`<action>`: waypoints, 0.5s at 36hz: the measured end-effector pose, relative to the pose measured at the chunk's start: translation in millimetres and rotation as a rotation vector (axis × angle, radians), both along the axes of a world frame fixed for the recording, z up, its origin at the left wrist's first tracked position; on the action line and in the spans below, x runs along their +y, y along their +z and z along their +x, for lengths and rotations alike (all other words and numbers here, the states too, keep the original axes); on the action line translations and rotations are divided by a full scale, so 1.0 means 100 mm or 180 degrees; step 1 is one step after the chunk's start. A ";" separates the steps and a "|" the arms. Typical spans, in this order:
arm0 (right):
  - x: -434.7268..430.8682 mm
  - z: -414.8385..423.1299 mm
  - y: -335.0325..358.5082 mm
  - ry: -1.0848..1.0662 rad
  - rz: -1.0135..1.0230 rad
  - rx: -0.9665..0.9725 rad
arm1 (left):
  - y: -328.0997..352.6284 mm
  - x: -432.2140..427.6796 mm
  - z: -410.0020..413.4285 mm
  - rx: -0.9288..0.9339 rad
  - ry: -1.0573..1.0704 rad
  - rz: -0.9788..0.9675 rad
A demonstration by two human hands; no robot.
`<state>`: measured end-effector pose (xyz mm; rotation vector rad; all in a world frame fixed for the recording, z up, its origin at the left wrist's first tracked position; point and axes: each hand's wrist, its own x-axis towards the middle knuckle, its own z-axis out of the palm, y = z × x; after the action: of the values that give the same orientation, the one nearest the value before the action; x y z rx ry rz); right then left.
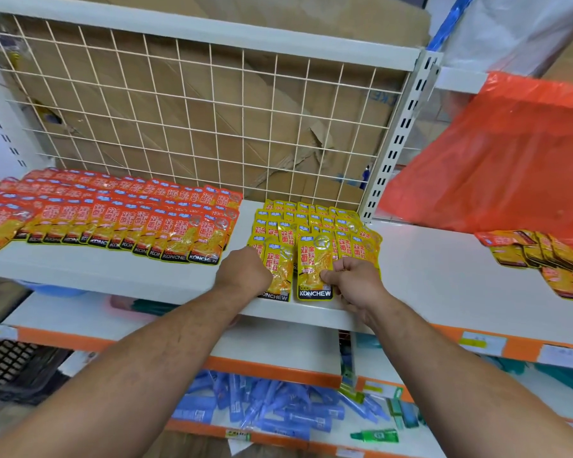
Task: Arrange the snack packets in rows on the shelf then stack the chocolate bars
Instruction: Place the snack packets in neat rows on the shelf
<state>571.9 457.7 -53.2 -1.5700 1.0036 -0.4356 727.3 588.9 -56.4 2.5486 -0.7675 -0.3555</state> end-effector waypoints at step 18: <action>0.02 0.27 -0.08 0.0236 -0.0019 0.0194 | -0.01 -0.04 0.11 -0.0226 -0.0057 -0.0081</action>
<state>599.1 459.5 -61.3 -1.6286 0.9876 -0.3417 737.9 585.2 -57.4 2.5437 -0.8161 -0.2607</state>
